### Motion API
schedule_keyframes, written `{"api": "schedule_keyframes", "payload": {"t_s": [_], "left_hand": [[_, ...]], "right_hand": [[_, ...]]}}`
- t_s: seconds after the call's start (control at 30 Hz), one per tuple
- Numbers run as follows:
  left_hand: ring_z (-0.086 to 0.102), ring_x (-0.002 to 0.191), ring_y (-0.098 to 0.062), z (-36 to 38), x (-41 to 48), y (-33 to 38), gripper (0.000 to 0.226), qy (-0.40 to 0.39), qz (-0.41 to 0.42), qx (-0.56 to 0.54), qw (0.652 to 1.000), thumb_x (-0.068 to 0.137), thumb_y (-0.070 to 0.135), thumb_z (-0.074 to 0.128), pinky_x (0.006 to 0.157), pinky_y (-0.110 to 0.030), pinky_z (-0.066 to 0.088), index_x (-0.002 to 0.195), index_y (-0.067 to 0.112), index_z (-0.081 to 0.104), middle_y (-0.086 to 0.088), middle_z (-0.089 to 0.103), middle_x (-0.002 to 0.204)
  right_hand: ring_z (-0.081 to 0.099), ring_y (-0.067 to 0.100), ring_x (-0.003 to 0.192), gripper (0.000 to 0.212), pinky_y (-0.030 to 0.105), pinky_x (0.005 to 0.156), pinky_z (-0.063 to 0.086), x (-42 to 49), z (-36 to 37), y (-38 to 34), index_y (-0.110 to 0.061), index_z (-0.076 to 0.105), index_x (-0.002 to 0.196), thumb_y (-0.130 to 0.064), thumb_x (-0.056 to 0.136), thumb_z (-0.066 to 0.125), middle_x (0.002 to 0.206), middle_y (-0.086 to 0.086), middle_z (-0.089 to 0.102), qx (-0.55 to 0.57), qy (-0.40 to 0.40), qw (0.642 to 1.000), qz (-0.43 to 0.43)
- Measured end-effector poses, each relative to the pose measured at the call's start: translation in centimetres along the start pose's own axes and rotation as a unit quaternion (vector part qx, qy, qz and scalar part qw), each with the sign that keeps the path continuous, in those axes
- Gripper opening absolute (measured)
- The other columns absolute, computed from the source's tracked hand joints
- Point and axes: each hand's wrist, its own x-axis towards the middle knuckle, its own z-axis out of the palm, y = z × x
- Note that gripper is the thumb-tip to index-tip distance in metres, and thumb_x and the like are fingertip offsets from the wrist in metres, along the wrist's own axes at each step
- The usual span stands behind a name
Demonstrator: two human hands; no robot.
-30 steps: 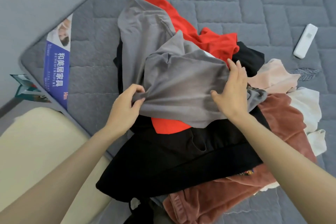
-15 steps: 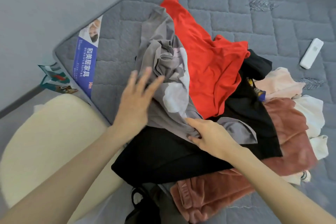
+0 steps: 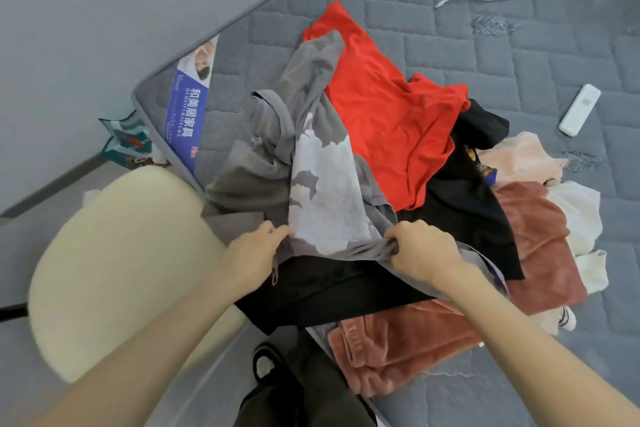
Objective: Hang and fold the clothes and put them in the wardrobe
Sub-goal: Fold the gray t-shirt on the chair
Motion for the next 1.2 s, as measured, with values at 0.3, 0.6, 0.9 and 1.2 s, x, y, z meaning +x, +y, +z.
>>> {"api": "schedule_keyframes", "payload": {"t_s": [0.3, 0.6, 0.9, 1.2], "left_hand": [[0.043, 0.126, -0.028, 0.0, 2.1, -3.0, 0.052, 0.135, -0.160, -0.225, 0.951, 0.093, 0.021, 0.053, 0.104, -0.038, 0.037, 0.143, 0.019, 0.036, -0.010, 0.034, 0.143], [0.015, 0.144, -0.031, 1.1, 8.8, -7.8, 0.082, 0.134, -0.324, -0.310, 0.884, 0.090, 0.043, 0.059, 0.116, -0.041, 0.018, 0.151, 0.011, 0.016, -0.016, 0.015, 0.157], [0.060, 0.105, -0.026, 0.3, 8.0, -9.7, 0.033, 0.162, -0.314, -0.413, 0.839, 0.081, 0.040, 0.070, 0.098, -0.036, 0.039, 0.102, 0.015, 0.067, -0.003, 0.068, 0.105], [0.048, 0.060, 0.006, -3.1, -0.6, -12.6, 0.028, 0.368, -0.085, -0.294, 0.878, 0.083, 0.006, 0.066, 0.055, -0.009, 0.033, 0.096, 0.029, 0.058, 0.025, 0.052, 0.066]], "right_hand": [[0.035, 0.024, 0.129, 0.045, 0.040, 0.100, 0.038, 2.6, 0.4, -5.2, -0.026, 0.048, 0.134, -0.033, 0.090, 0.058, 0.140, 0.000, 0.039, 0.042, 0.097, 0.991, -0.086], [0.029, 0.022, 0.138, 0.045, 0.029, 0.109, 0.024, 11.6, -1.0, -12.1, -0.014, 0.050, 0.135, -0.013, 0.090, 0.053, 0.150, 0.004, 0.035, 0.034, 0.127, 0.959, -0.250], [0.025, 0.025, 0.139, 0.046, 0.043, 0.106, 0.029, 22.3, -4.8, -18.1, -0.014, 0.045, 0.137, -0.005, 0.092, 0.041, 0.152, 0.004, 0.032, -0.052, 0.179, 0.948, -0.256], [0.016, 0.035, 0.138, 0.076, 0.049, 0.108, 0.022, 26.2, -4.8, -23.2, -0.032, 0.017, 0.148, -0.011, 0.085, 0.053, 0.153, 0.004, 0.023, -0.204, 0.046, 0.959, -0.192]]}}
